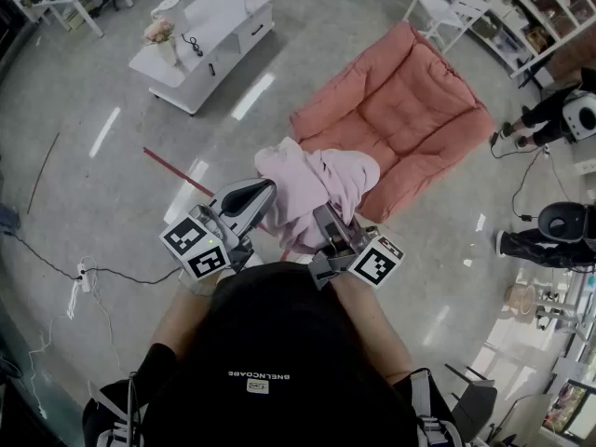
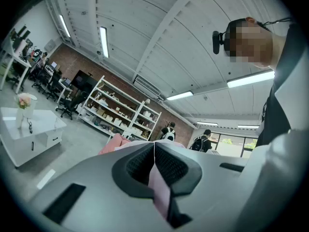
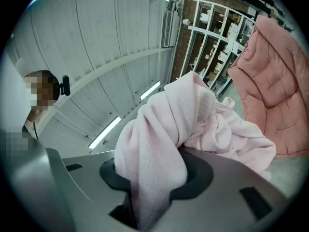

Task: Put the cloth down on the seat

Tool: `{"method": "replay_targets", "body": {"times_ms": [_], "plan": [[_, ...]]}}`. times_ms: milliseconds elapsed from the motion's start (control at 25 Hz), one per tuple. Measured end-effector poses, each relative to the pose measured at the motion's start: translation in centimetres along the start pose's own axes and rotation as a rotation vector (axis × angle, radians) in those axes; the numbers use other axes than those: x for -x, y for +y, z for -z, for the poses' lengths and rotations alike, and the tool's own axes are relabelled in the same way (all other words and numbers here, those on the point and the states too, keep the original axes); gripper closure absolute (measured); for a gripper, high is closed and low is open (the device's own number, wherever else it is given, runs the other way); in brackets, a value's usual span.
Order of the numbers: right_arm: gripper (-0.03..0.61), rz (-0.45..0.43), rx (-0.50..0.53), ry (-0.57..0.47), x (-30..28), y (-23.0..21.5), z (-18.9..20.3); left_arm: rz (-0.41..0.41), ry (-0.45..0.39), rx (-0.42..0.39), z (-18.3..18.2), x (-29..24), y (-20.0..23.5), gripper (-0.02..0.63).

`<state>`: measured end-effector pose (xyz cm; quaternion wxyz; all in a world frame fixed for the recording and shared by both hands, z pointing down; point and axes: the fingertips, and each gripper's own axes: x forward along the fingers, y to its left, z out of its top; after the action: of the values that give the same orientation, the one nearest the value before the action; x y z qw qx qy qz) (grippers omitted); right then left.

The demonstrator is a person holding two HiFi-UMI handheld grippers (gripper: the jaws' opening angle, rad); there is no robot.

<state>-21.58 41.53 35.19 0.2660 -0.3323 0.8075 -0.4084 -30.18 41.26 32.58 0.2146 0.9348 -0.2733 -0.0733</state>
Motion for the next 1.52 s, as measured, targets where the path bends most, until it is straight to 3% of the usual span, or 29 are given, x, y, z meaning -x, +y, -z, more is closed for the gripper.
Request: {"method": "replay_targets", "body": {"times_ms": [360,640,1120,1520], "plan": [[0.385,0.013,0.032,-0.033,0.7,-0.7,-0.2,0.028,0.071,-0.032,2.5,-0.9,-0.3,0.594],[0.385,0.022,-0.013,-0.064,6.4,-3.0,-5.5,0.003,0.081,-0.009,4.5,-6.4,-4.4,0.594],[0.385,0.025,-0.064,-0.111,11.8,-4.7,-9.5,-0.025,0.124,0.005,7.4,-10.9,-8.5,0.594],[0.385,0.077,-0.066,-0.126,12.1,-7.3,-11.4,-0.005,0.148,0.03,8.0,-14.3,-6.6,0.594]]}}
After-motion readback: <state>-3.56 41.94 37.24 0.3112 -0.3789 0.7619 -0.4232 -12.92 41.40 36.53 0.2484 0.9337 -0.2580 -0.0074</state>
